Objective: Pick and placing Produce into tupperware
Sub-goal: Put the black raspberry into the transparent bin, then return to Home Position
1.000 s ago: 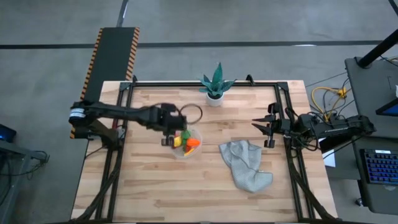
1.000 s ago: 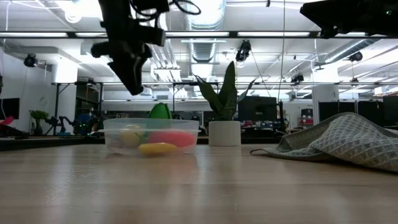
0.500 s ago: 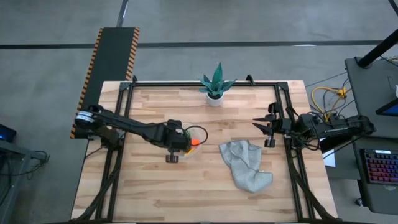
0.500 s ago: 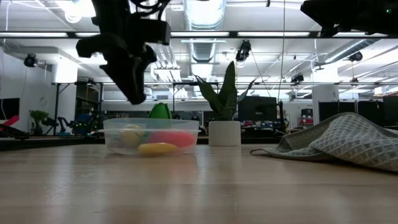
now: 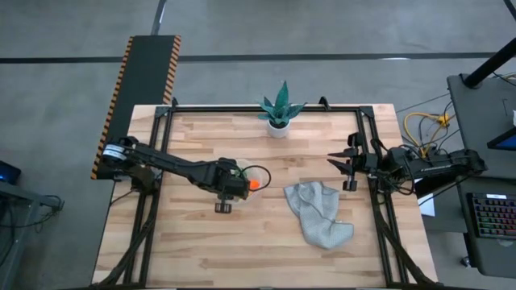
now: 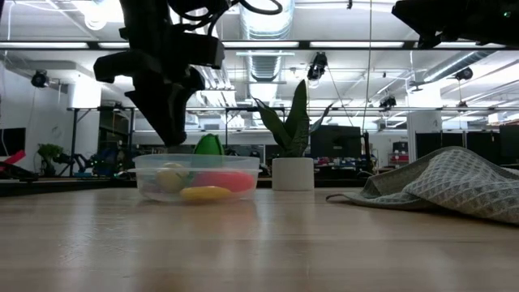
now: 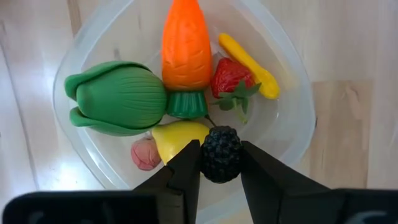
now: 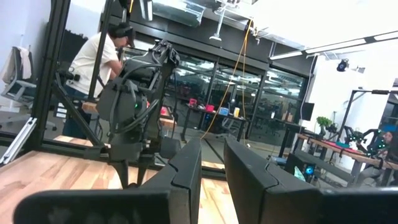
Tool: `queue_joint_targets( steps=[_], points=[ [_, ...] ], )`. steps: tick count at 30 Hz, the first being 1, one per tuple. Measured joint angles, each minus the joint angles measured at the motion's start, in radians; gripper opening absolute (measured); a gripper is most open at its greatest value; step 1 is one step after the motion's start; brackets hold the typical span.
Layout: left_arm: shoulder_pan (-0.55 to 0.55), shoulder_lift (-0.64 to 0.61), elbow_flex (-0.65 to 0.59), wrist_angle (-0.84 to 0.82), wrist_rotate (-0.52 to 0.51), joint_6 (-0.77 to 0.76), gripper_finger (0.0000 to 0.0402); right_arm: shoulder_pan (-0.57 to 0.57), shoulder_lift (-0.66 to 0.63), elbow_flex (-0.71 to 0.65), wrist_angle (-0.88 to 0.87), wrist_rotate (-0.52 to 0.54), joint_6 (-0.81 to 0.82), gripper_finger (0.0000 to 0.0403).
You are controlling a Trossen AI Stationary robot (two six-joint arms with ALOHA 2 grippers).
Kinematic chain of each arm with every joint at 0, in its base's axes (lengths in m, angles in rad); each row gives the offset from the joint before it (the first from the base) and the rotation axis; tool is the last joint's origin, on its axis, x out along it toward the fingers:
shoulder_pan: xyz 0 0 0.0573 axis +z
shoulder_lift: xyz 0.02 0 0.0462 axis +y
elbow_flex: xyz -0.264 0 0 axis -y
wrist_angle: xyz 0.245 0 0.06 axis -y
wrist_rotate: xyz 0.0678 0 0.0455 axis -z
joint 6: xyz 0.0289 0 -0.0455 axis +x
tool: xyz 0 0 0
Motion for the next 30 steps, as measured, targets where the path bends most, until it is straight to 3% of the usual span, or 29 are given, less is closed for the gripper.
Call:
queue_joint_targets(
  steps=[8, 19, 23, 30],
  points=[
    [0.000, 0.000, 0.000, 0.009, 0.003, 0.000, 0.0102, 0.000, 0.000, 0.000, 0.000, -0.003, 0.000, 0.0061],
    [0.000, 0.000, 0.004, 0.058, -0.010, -0.015, 0.0226, 0.000, 0.000, 0.000, 0.001, -0.003, 0.011, 0.0061],
    [0.000, -0.020, 0.007, 0.257, -0.021, 0.036, 0.0219, 0.000, 0.000, 0.000, 0.004, -0.003, 0.011, 0.0061],
    [0.004, -0.139, 0.009, 0.581, 0.005, 0.196, 0.0162, 0.000, 0.000, 0.000, 0.005, -0.005, 0.019, 0.0061]
  ],
)
